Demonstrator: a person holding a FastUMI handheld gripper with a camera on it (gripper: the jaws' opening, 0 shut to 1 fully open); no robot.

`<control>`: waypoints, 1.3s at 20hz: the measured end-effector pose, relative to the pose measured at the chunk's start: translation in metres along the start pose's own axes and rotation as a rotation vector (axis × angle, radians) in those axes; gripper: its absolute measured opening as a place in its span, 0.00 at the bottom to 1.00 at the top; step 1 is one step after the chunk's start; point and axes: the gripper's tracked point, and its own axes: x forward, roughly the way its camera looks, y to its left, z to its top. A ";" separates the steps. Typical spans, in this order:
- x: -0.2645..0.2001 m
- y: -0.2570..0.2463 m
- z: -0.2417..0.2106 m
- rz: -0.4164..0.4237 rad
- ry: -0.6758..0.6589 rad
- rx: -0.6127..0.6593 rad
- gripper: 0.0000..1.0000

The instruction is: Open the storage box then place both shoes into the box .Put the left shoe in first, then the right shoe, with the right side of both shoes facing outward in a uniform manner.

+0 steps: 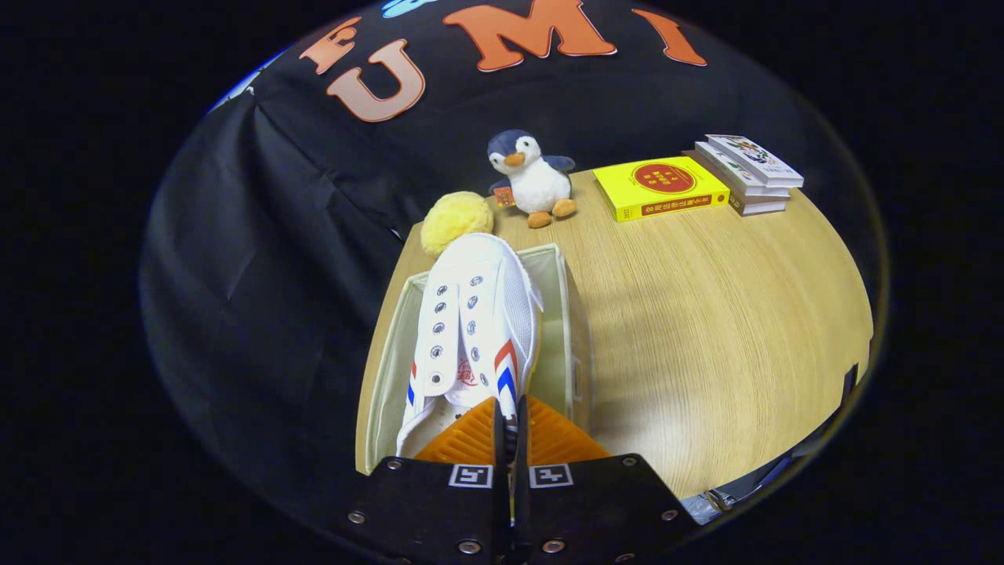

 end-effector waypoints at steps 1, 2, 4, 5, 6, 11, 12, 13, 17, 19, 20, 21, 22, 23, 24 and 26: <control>0.005 -0.002 -0.003 -0.017 0.006 -0.003 0.03; 0.010 -0.004 -0.006 -0.037 0.013 -0.008 0.03; 0.019 -0.007 -0.012 -0.072 0.024 -0.019 0.03; 0.023 -0.007 -0.014 -0.079 0.029 -0.022 0.03; 0.027 -0.005 -0.016 -0.084 0.030 -0.023 0.03; 0.032 -0.008 -0.019 -0.142 0.031 -0.049 0.04; 0.030 -0.009 -0.022 -0.154 0.037 -0.056 0.04; 0.029 -0.009 -0.025 -0.163 0.046 -0.063 0.04; 0.031 -0.009 -0.028 -0.178 0.034 -0.097 0.04; 0.031 -0.010 -0.027 -0.187 0.034 -0.099 0.04; 0.032 -0.009 -0.029 -0.179 0.037 -0.093 0.04; 0.034 -0.001 -0.029 -0.153 0.036 -0.084 0.05; 0.031 0.007 -0.028 -0.133 0.038 -0.082 0.20; 0.025 0.010 -0.023 -0.130 0.022 -0.100 0.31; 0.020 0.013 -0.016 -0.128 0.000 -0.123 0.49; 0.008 0.018 0.000 -0.115 -0.048 -0.160 0.72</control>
